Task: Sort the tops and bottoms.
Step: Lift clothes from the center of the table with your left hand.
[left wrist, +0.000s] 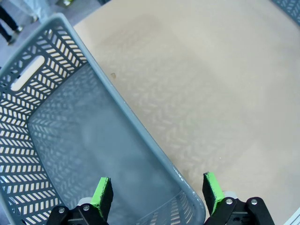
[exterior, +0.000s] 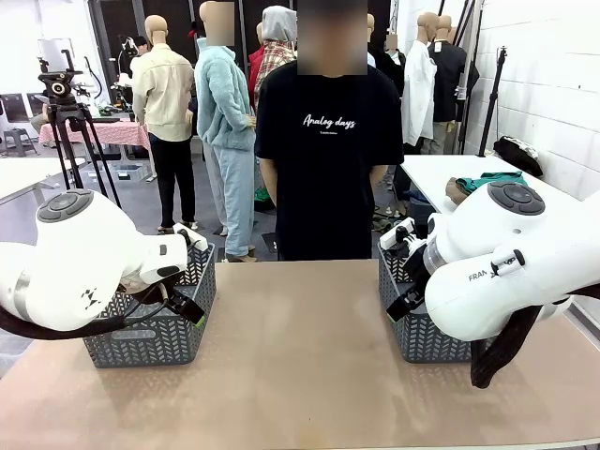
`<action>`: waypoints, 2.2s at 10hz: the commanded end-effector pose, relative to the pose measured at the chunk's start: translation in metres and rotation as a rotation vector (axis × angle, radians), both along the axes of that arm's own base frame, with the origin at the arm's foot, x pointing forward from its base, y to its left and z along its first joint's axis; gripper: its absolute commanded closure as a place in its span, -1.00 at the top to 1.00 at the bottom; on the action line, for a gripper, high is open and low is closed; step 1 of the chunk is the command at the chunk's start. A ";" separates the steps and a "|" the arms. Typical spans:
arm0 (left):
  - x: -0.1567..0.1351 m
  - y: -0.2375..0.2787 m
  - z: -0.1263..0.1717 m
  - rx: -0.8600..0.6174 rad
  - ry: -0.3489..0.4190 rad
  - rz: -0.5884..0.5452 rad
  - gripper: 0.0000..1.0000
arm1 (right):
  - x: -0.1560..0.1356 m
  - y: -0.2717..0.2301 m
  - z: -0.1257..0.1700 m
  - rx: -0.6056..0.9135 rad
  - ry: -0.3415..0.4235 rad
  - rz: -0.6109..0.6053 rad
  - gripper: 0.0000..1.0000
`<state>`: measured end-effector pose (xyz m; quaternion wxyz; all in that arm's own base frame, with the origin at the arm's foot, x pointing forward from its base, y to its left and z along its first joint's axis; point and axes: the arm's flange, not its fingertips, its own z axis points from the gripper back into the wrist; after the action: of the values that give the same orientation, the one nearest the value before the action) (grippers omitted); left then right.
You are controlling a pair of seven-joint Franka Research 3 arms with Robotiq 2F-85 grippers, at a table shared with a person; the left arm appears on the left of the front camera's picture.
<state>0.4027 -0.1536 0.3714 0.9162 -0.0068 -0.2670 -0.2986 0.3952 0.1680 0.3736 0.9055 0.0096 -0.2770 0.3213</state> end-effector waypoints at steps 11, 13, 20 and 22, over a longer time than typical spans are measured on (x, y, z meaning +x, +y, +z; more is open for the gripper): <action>0.001 0.002 0.000 -0.003 0.001 0.005 1.00 | 0.000 0.000 0.000 0.000 0.000 0.000 1.00; 0.001 0.002 0.000 -0.003 0.001 0.005 1.00 | 0.000 0.000 0.000 0.000 0.000 0.000 1.00; 0.001 0.002 0.000 -0.003 0.001 0.005 1.00 | 0.000 0.000 0.000 0.000 0.000 0.000 1.00; 0.001 0.002 0.000 -0.003 0.001 0.005 1.00 | 0.000 0.000 0.000 0.000 0.000 0.000 1.00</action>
<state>0.4027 -0.1536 0.3714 0.9162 -0.0068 -0.2670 -0.2986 0.3952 0.1680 0.3736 0.9055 0.0096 -0.2770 0.3213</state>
